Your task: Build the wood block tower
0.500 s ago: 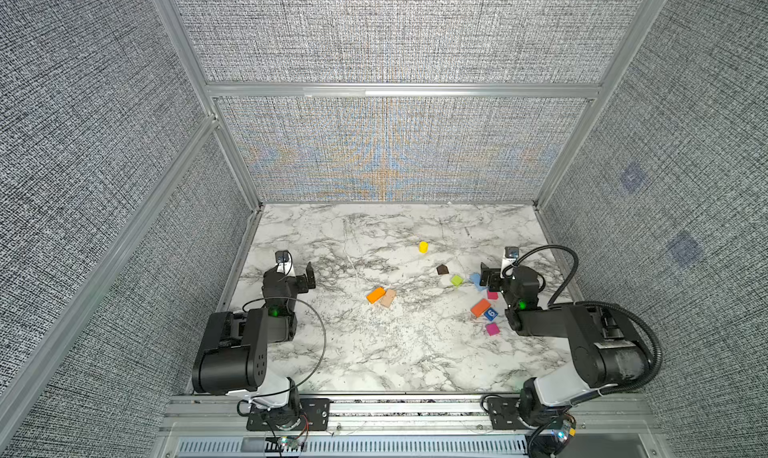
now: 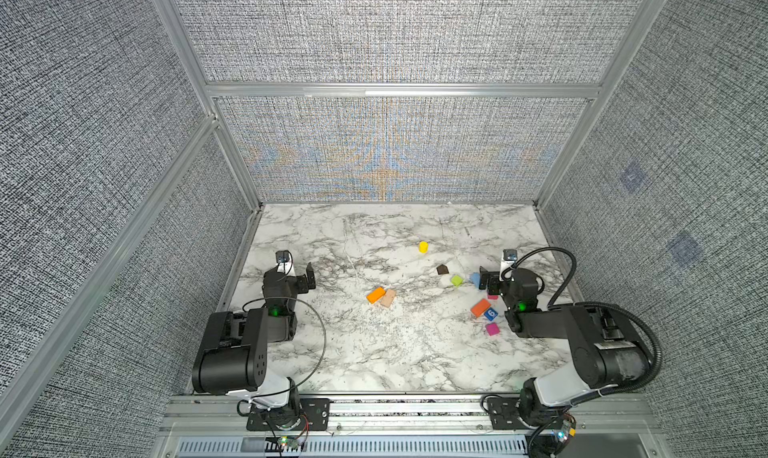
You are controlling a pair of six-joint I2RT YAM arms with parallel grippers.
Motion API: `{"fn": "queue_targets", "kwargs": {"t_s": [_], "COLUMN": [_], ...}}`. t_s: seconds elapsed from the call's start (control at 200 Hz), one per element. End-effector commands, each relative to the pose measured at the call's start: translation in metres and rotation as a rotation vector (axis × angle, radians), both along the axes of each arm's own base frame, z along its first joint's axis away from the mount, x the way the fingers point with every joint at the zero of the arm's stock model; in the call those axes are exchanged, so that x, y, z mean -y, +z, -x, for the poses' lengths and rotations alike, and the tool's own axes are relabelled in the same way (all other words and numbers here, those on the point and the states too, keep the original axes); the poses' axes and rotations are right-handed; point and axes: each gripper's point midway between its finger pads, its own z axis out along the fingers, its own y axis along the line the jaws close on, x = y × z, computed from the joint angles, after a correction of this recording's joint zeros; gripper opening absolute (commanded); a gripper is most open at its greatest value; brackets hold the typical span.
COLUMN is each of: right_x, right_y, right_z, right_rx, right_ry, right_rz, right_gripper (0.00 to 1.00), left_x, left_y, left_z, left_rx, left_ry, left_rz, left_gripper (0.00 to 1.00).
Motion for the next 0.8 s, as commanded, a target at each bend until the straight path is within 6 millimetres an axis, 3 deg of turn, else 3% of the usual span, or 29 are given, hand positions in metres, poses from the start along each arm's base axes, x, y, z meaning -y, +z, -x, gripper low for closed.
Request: {"fn": "queue_targets", "kwargs": {"t_s": [0.0, 0.795], "right_x": [0.0018, 0.0020], "right_y": [0.0045, 0.0047], "right_z": [-0.0020, -0.0027], "right_rx": [0.017, 0.013], "right_ry": [-0.009, 0.007], "right_rz": [0.005, -0.021], "right_gripper": [0.99, 0.99], "left_x": [0.0015, -0.0005], "left_y": [0.0031, 0.0022], "left_z": [-0.0012, -0.0031], "left_rx": [0.013, 0.004], "left_ry": [-0.009, -0.004], "left_rz": [0.001, 0.010], "left_gripper": [0.99, 0.99]}}
